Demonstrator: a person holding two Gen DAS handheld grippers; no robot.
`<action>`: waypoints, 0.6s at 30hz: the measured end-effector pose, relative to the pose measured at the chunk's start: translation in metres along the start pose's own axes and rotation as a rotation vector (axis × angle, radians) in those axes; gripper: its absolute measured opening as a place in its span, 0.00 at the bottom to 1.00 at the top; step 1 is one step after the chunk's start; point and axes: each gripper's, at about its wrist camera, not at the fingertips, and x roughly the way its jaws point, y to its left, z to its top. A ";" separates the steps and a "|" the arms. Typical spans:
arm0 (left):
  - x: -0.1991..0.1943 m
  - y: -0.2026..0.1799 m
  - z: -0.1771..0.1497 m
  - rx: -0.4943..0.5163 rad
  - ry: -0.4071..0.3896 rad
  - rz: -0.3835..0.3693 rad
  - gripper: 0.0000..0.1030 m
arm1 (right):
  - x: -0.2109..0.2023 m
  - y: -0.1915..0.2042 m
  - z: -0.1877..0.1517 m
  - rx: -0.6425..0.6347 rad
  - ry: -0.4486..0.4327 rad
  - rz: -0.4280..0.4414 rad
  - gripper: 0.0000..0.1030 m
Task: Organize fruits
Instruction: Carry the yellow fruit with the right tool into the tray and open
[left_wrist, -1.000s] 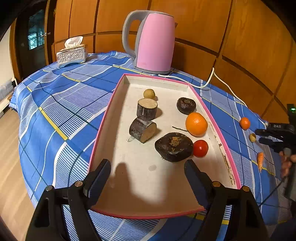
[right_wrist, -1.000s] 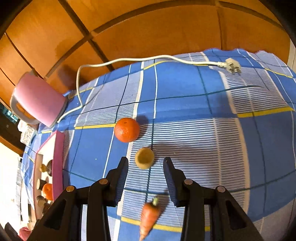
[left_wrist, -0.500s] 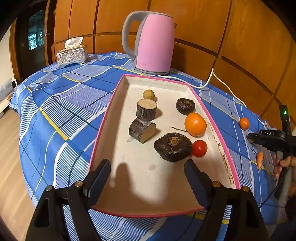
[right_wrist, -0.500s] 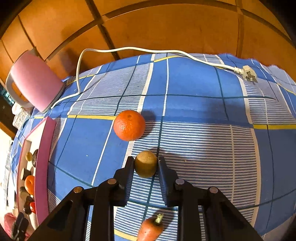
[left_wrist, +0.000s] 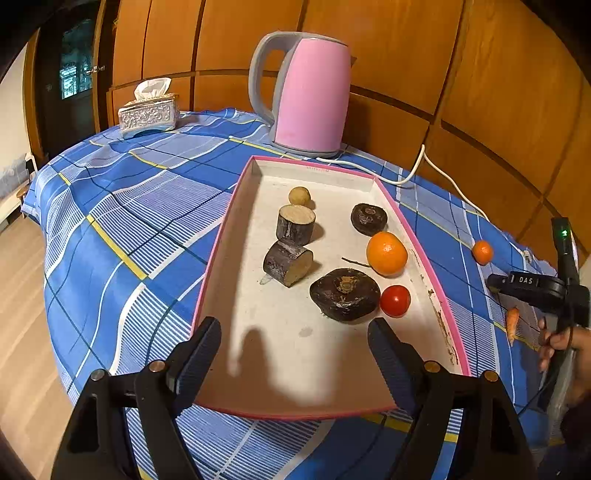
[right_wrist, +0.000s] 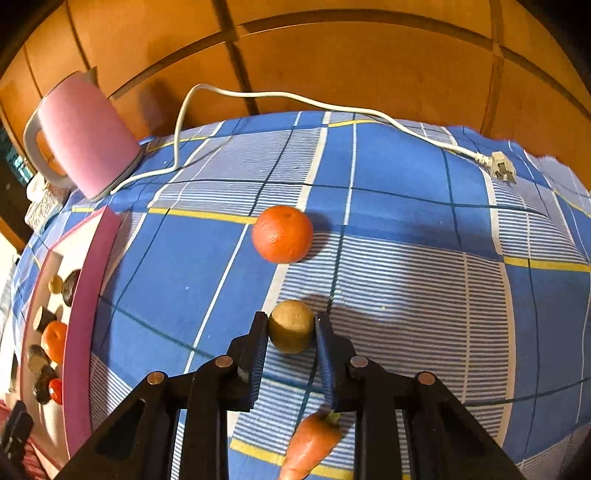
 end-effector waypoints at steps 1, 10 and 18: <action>-0.001 0.000 0.000 -0.001 -0.003 -0.001 0.80 | -0.001 0.001 -0.001 -0.001 -0.002 0.002 0.25; -0.006 0.003 0.001 -0.017 -0.011 0.000 0.80 | -0.028 0.037 -0.003 -0.088 -0.059 0.105 0.25; -0.011 0.007 0.001 -0.031 -0.025 -0.001 0.81 | -0.052 0.101 -0.021 -0.210 -0.061 0.287 0.25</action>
